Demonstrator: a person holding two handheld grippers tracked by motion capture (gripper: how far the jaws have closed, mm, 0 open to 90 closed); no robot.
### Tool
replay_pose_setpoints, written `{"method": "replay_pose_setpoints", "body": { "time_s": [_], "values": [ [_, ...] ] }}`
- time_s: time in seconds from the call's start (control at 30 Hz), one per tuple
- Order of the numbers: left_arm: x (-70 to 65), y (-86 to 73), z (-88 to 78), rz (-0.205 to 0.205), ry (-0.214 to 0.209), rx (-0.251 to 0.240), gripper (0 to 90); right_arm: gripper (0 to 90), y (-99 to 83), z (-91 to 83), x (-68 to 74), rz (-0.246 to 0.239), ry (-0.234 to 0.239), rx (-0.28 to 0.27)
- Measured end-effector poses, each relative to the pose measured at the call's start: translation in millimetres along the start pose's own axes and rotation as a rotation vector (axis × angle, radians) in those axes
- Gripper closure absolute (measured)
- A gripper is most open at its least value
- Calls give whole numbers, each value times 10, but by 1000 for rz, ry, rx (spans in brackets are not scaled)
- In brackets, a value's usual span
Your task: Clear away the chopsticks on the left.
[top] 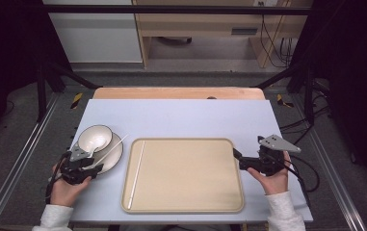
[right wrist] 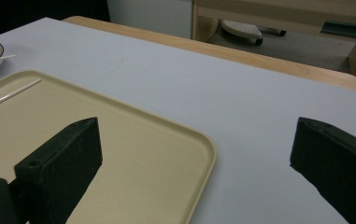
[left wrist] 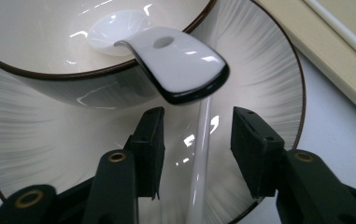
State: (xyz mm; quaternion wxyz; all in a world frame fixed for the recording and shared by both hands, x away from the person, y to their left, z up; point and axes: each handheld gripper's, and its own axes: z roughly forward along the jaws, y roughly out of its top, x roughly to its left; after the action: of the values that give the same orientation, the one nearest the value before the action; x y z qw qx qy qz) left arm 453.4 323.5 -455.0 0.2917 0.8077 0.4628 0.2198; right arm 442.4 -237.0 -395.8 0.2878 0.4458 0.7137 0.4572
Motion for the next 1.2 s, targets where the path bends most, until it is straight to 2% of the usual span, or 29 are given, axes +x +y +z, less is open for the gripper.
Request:
{"method": "replay_pose_setpoints", "body": {
  "time_s": [0.2,0.73,0.97,1.2],
  "values": [
    [-5,0,50,15,2,32,650,27,-2,9,9,5,3,6],
    [-49,13,31,33,-1,38,832,27,-7,20,12,-2,5,10],
    [-104,25,21,54,-4,38,844,28,-7,17,11,-2,4,9],
    [-192,61,-53,43,-6,-6,846,28,-5,11,14,4,4,7]
  ]
}}
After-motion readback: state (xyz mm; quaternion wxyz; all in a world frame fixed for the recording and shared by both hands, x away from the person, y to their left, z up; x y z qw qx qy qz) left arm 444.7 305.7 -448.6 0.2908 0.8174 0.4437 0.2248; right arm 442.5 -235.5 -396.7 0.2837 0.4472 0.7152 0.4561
